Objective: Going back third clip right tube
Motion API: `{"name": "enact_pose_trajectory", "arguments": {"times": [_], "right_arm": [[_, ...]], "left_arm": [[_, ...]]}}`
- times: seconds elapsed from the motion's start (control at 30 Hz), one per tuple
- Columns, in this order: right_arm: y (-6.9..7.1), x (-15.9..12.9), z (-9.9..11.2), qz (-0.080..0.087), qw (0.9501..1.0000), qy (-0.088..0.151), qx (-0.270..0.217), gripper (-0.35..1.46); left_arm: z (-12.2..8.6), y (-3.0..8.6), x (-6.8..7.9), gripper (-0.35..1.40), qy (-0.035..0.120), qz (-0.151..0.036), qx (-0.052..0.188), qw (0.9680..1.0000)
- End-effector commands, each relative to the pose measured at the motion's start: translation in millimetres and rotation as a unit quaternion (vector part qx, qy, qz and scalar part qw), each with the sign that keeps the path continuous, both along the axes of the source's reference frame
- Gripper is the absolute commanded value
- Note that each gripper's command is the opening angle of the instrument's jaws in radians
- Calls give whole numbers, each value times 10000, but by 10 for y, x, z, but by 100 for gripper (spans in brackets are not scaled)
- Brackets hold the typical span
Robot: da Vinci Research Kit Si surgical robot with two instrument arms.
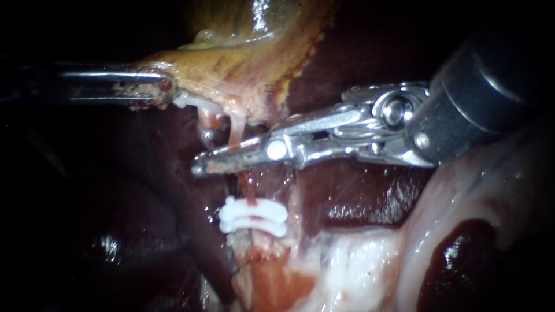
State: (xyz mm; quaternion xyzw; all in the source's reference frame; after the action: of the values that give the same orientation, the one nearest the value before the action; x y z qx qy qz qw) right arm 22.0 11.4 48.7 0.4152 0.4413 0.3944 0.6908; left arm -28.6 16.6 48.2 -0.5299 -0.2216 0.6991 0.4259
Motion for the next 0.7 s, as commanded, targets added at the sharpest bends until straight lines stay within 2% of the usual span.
{"name": "enact_pose_trajectory", "arguments": {"times": [0.03, 0.13, 0.23, 0.33, 0.4, 0.5, 0.7], "right_arm": [[0, 0, 1, 2, 10000, -2, 1, -35], [1, 1, 3, 16, 10000, 6, -1, -35], [-2, 6, 9, 102, 9999, 106, -9, 7], [-6, 13, 18, 181, 9994, 279, -63, 30], [-8, 15, 26, 244, 9988, 424, -56, 34], [-10, 15, 40, 238, 9984, 464, -197, 41], [-11, 6, 73, 91, 9956, 523, -769, 45]], "left_arm": [[0, 0, 0, -35, 1, 0, 1, 10000], [0, 0, 0, -35, 2, 0, 0, 10000], [0, 0, -1, -35, 2, -1, 0, 10000], [0, -1, -1, -35, 3, -1, -1, 10000], [0, -1, -1, -35, 3, -2, -2, 10000], [0, -1, -1, -35, 3, -2, -2, 10000], [1, -2, -1, -35, 6, -4, -6, 10000]]}}
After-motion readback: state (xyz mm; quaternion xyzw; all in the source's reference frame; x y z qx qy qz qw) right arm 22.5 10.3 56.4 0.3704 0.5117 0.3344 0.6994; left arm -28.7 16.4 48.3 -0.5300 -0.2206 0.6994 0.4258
